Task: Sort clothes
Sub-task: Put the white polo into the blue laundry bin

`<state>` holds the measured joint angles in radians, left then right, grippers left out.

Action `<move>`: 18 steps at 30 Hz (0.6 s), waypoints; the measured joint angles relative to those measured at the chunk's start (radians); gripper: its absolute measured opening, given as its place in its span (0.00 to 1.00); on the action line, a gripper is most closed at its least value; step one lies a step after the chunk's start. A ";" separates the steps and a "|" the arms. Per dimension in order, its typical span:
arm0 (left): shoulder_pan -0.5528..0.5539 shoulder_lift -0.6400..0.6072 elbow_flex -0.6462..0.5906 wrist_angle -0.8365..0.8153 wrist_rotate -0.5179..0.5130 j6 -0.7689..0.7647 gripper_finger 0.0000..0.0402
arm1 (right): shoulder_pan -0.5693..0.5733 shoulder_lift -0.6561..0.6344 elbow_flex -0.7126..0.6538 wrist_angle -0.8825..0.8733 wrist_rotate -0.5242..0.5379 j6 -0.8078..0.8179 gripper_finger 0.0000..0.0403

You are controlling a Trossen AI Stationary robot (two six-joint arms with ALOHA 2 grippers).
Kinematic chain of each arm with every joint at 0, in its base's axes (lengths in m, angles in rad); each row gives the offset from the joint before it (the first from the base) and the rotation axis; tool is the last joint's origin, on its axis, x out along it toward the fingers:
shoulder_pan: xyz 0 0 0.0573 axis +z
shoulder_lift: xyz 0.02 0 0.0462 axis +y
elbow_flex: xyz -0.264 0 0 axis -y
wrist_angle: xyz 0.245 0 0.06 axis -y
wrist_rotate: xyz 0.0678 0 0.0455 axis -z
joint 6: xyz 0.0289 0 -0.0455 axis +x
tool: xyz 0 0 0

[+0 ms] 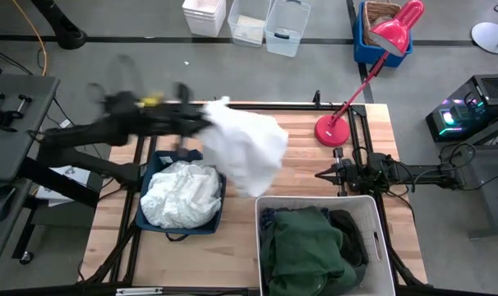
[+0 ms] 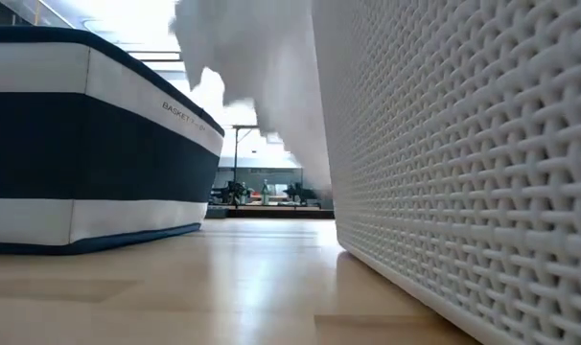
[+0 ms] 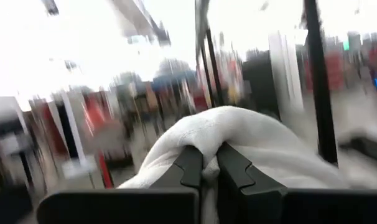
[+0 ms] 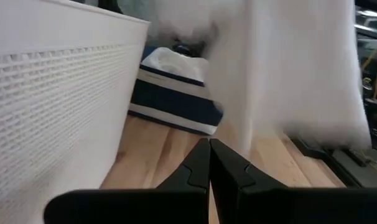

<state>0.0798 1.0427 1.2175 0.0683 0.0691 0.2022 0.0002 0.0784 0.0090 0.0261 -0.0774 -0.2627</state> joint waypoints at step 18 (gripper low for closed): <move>-0.043 -0.484 0.002 -0.626 -0.442 -0.288 0.01 | 0.000 0.000 0.000 -0.005 0.026 0.000 0.00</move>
<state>0.0372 0.5587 1.2190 -0.5572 -0.3733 -0.0860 0.0006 0.0784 0.0091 0.0212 -0.0517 -0.2626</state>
